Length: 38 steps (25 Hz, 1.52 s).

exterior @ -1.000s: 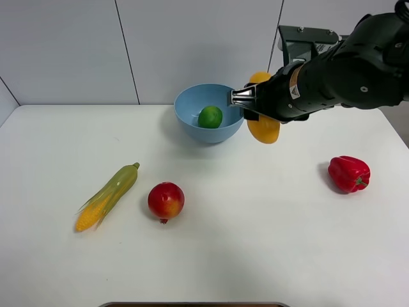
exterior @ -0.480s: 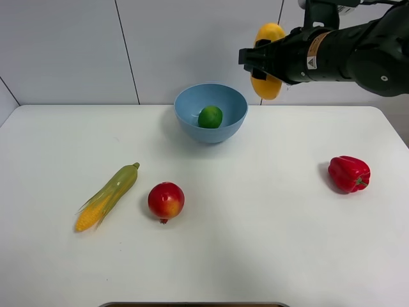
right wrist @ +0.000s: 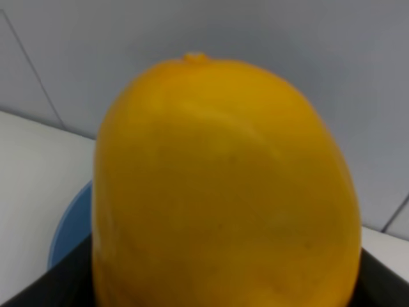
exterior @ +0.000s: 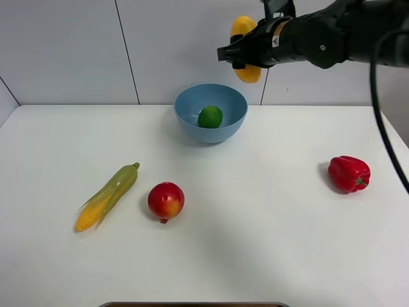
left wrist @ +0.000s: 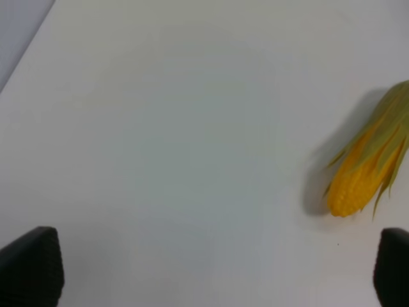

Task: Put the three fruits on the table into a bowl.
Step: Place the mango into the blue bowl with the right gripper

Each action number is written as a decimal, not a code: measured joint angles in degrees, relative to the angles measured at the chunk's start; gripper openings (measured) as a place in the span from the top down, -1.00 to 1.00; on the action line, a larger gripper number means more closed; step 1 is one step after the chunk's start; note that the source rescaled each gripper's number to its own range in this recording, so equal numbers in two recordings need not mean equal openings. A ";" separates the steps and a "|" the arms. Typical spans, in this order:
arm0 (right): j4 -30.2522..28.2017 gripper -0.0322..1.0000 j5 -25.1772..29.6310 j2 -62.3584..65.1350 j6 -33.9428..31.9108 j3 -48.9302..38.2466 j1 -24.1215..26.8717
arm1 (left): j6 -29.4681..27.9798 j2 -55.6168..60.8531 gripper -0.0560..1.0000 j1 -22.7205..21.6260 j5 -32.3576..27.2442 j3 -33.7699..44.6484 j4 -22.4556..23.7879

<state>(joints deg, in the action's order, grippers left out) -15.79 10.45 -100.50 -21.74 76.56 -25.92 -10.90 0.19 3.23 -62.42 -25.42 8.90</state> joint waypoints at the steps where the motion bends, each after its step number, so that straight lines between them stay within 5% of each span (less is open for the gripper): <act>1: 1.75 0.94 -0.41 -1.48 2.19 1.22 0.00 | 0.00 0.00 -1.00 0.00 0.00 0.00 0.00; 10: 8.69 0.94 -6.44 -15.63 10.74 9.72 0.00 | 0.00 0.00 -1.00 0.00 0.00 0.00 0.00; 28: 8.73 0.94 -16.31 -26.23 11.11 10.70 0.00 | 0.00 0.00 -1.00 0.00 0.00 0.00 0.00; 38: 8.73 0.94 -16.55 -26.46 11.11 10.70 -0.06 | 0.00 0.00 -1.00 0.00 0.00 0.00 0.00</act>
<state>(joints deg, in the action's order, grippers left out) -7.07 -6.10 -126.96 -10.63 87.27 -25.98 -10.90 0.19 3.23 -62.42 -25.42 8.90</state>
